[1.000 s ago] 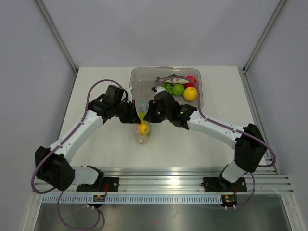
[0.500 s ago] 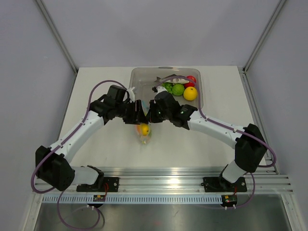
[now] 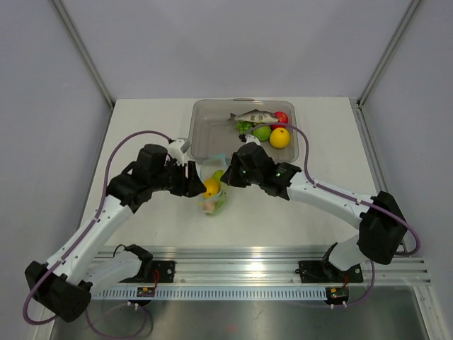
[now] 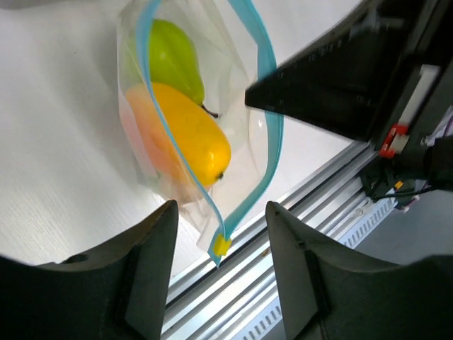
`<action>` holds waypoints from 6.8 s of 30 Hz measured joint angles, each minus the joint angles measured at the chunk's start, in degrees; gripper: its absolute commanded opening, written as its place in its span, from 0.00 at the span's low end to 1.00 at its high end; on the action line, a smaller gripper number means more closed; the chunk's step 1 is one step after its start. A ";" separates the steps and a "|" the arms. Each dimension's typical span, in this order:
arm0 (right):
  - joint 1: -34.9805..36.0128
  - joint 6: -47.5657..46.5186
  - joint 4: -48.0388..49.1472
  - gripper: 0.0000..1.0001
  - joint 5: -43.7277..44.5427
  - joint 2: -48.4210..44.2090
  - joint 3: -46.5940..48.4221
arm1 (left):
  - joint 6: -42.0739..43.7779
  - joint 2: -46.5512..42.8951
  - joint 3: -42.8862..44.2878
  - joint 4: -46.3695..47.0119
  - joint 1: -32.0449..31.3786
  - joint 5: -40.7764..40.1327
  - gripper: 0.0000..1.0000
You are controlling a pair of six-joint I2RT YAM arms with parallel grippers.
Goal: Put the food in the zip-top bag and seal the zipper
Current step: Adjust the zipper food storage bag at the center of the board, then zip the zipper food storage bag at the center of the board.
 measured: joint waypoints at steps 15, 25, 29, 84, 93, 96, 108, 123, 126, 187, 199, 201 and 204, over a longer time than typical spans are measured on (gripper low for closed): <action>-1.22 5.92 -0.50 0.00 1.66 -2.27 -0.83 | 2.45 -10.40 -14.51 6.47 -2.32 0.37 0.66; -1.40 5.99 -0.48 0.00 1.66 -4.13 -2.71 | 1.53 -2.27 -13.31 10.71 -2.97 0.11 0.37; -1.73 5.99 -0.46 0.00 1.66 -5.62 -3.89 | 1.53 -0.44 -11.89 11.19 -4.04 1.31 0.00; -17.44 -57.70 -6.73 0.88 -31.52 -18.53 -3.48 | 30.84 7.78 7.06 -1.79 -4.48 32.41 0.00; -17.33 -59.89 -6.97 0.83 -38.86 -15.52 -3.30 | 32.89 9.16 9.05 -3.19 -4.48 33.07 0.00; -16.94 -60.41 -6.97 0.80 -41.92 -13.86 -3.30 | 33.20 10.05 9.44 -3.56 -4.48 33.55 0.00; -12.87 -61.46 -7.63 0.71 -41.13 -8.81 -1.33 | 34.91 10.99 10.58 -5.77 -4.48 34.16 0.00; -11.56 -62.42 -8.22 0.00 -38.64 -8.87 -0.20 | 35.74 11.02 10.69 -6.73 -4.48 34.12 0.01; -11.54 -62.20 -7.45 0.00 -38.58 -9.68 -1.03 | 35.93 11.04 10.69 -6.69 -4.48 33.92 0.67; -14.62 -67.25 -8.37 0.00 -47.30 -0.13 -1.99 | 19.30 -18.40 -53.55 78.99 -8.66 0.20 0.71; -14.80 -67.17 -9.60 0.00 -47.28 -0.13 -1.57 | 17.81 -21.33 -53.99 87.45 -8.96 -0.17 0.69; -14.80 -67.17 -9.64 0.00 -47.28 -0.13 -1.49 | 17.84 -21.31 -53.99 88.56 -9.70 0.39 0.68; -14.80 -67.14 -9.79 0.00 -47.25 -0.13 -1.27 | 17.81 -18.75 -53.99 88.17 -10.86 1.18 0.64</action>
